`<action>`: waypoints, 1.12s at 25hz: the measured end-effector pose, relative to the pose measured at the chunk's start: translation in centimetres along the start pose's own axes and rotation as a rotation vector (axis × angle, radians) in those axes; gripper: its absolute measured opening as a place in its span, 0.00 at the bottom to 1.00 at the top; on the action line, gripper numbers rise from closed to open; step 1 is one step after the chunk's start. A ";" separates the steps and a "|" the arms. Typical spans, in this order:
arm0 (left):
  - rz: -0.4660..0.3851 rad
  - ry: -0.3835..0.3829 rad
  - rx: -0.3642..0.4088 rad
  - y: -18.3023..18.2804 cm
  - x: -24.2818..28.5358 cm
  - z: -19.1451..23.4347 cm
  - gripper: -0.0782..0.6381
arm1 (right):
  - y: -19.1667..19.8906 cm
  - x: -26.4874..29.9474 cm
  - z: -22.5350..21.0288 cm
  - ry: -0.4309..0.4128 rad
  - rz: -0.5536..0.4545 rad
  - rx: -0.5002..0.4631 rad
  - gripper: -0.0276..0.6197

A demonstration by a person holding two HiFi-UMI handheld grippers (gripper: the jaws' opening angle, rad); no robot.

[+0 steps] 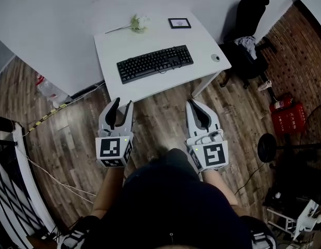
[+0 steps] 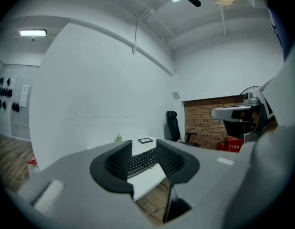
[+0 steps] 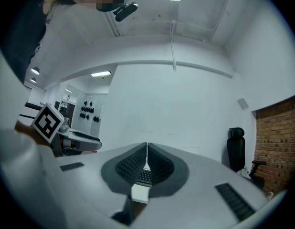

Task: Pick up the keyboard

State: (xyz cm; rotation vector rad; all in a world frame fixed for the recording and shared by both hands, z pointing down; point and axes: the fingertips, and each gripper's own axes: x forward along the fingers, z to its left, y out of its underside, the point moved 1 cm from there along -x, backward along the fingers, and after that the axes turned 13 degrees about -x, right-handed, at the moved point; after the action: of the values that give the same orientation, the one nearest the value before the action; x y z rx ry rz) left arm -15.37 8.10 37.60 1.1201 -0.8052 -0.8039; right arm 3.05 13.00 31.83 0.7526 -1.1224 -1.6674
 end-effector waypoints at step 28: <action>0.091 -0.207 -0.119 0.7 17.9 11.0 0.34 | 7.8 23.7 -9.7 -0.221 -0.014 0.070 0.06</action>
State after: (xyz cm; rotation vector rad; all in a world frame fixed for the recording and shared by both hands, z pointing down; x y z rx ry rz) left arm -16.20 -12.10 43.36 0.8983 -0.9613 -0.8884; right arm 5.86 -13.37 35.70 0.6312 -1.3376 -1.7627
